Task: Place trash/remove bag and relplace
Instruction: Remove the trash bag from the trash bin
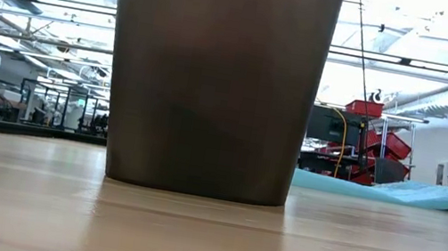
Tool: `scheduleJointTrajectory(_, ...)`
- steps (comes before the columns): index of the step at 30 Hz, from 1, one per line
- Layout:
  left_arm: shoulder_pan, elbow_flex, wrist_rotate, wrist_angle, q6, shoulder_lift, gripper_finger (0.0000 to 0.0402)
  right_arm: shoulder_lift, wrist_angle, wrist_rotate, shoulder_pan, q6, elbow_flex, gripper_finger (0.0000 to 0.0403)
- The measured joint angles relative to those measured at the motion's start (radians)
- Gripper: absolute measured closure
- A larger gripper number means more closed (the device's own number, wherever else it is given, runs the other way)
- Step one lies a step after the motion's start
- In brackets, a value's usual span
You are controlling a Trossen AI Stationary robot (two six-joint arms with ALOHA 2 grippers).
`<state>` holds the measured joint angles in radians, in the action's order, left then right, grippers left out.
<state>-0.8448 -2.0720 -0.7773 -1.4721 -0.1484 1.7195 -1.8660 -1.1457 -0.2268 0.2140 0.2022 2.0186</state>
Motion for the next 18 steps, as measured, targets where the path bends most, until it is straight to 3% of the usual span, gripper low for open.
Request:
scheduleJointTrajectory(5, 0.0, 0.0, 0.0, 0.01, -0.001, 0.0, 0.0402, 0.0, 0.022, -0.043, 0.015, 0.012, -0.021, 0.0213)
scheduleJointTrajectory(12, 0.0, 0.0, 0.0, 0.023, -0.003, 0.0, 0.0402, 0.0, 0.026, -0.058, -0.001, 0.055, -0.022, 0.0387)
scheduleJointTrajectory(18, -0.002, 0.0, 0.001, 0.026, -0.017, 0.0, 0.0402, 0.012, 0.031, -0.046, -0.047, 0.046, -0.022, 0.0401)
